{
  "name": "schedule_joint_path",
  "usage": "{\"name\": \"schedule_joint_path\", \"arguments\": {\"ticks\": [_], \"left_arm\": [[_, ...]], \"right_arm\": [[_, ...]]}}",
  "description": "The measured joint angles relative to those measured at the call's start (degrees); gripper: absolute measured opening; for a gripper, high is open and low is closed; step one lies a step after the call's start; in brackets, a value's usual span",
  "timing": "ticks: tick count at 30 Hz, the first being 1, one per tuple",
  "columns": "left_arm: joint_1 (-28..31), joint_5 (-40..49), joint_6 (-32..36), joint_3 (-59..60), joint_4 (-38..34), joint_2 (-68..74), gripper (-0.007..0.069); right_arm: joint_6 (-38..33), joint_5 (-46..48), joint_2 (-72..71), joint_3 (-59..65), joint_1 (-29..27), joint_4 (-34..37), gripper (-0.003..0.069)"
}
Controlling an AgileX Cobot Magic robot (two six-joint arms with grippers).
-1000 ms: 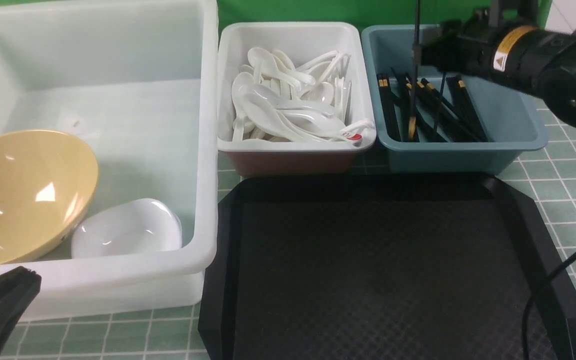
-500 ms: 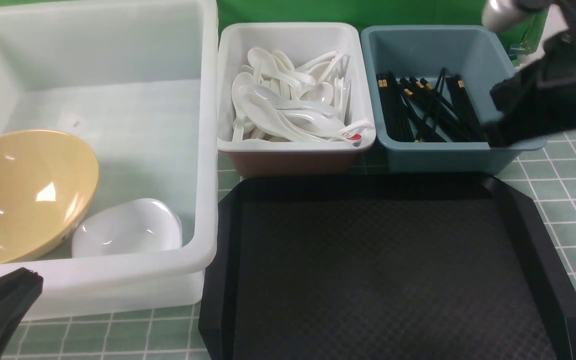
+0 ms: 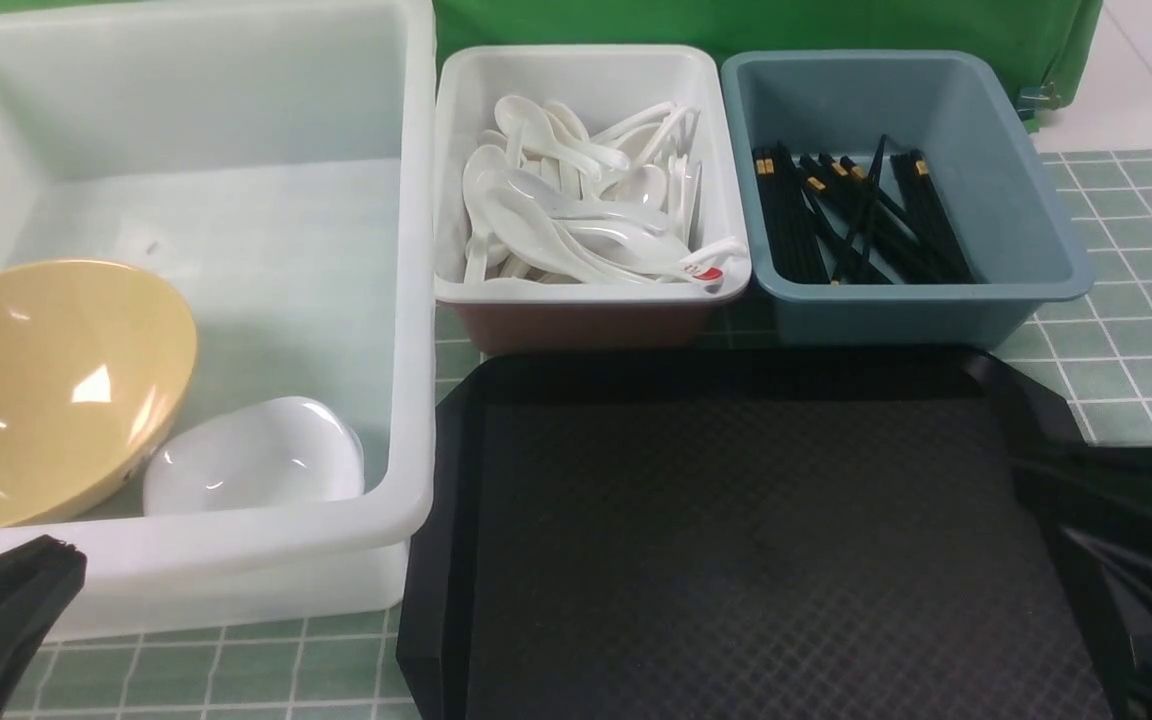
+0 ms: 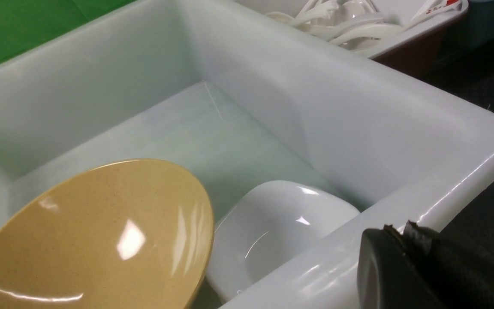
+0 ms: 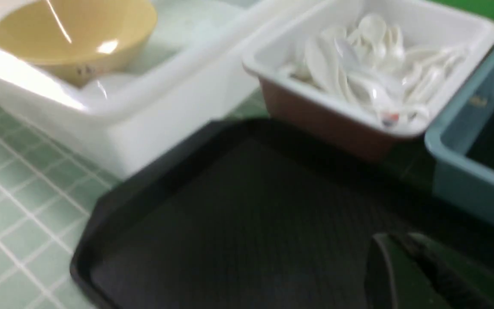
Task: On blue table put chopsticks spoon bowls plates into blue grey white boxes.
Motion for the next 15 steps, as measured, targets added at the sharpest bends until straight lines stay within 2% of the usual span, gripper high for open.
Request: {"name": "schedule_joint_path", "arguments": {"ticks": [3,7,14,15], "left_arm": [[0.0,0.0,0.0,0.0,0.0,0.0,0.0004],[0.0,0.0,0.0,0.0,0.0,0.0,0.0004],[0.0,0.1,0.0,0.0,-0.2,0.0,0.0004],[0.0,0.1,0.0,0.0,-0.2,0.0,0.0004]], "right_arm": [[0.0,6.1,-2.8,1.8,0.1,-0.8,0.0037],[-1.1,3.4,-10.5,8.8,-2.0,-4.1,0.0037],[-16.8,-2.0,-31.4,22.1,-16.9,5.1,0.0039],[-20.6,-2.5,-35.3,24.3,-21.1,8.2,0.004]]}}
